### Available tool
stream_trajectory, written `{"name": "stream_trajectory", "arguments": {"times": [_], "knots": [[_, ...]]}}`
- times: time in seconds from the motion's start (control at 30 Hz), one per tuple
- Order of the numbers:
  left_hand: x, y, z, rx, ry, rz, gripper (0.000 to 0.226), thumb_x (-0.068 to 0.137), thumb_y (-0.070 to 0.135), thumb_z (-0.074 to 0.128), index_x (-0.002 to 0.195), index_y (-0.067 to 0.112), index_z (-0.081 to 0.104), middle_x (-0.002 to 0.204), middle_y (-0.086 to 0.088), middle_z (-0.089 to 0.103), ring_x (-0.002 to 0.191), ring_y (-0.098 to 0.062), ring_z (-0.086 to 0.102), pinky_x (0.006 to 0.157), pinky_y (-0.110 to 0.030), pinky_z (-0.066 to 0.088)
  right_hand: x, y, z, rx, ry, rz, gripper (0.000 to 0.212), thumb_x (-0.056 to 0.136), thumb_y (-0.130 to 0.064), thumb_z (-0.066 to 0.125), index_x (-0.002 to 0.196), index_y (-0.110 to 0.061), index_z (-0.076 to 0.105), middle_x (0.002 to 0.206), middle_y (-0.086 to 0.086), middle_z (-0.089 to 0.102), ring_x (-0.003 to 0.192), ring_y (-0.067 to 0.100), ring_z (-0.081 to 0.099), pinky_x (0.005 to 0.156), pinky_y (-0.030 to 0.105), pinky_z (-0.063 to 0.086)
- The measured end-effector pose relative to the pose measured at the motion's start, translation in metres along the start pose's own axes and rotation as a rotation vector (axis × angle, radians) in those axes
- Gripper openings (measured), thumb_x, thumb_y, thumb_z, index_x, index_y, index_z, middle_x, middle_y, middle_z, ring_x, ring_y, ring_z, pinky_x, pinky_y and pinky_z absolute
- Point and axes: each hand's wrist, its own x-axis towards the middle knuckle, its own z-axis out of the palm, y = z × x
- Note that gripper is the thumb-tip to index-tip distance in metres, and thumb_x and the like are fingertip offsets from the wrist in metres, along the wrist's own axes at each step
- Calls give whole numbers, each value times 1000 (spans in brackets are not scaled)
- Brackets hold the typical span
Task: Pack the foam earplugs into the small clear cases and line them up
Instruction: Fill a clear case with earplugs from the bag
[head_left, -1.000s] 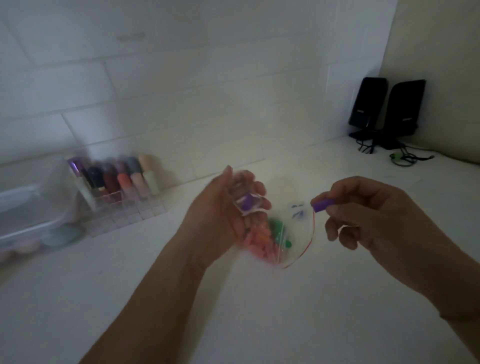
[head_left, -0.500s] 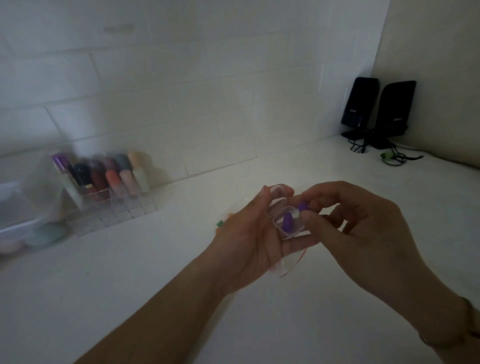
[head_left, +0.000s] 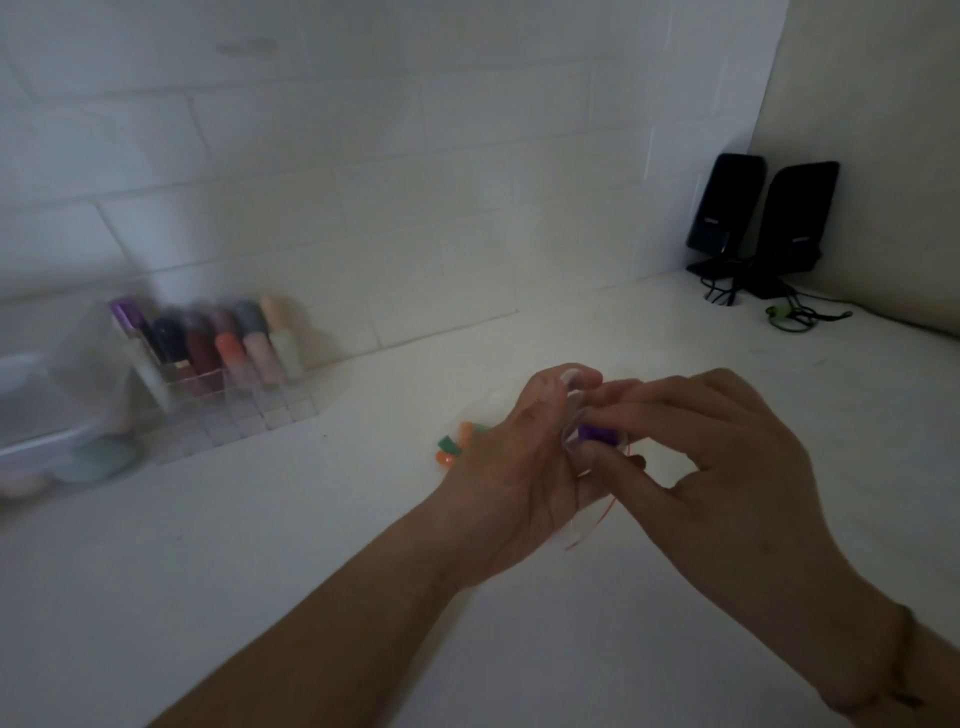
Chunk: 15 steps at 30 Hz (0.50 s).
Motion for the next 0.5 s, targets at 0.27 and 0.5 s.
{"name": "stream_trajectory", "arguments": {"times": [0.27,0.5], "knots": [[-2,0,4,13,-16,-38,32,95,32,34,122,14,34,105,-8,54,89,-13,63,99,-37,43,0,7,0,-39,4,-105,18,82,-31,63,90,-22,77,93,-10,72,85,15,57,70,34,51],[-2,4,1,-81,-33,-22,33,95,35,38,118,11,42,128,-23,46,106,-31,50,83,-30,54,-1,6,-3,-115,29,-197,18,84,-26,67,98,-21,75,97,-9,74,99,23,64,78,36,48]]}}
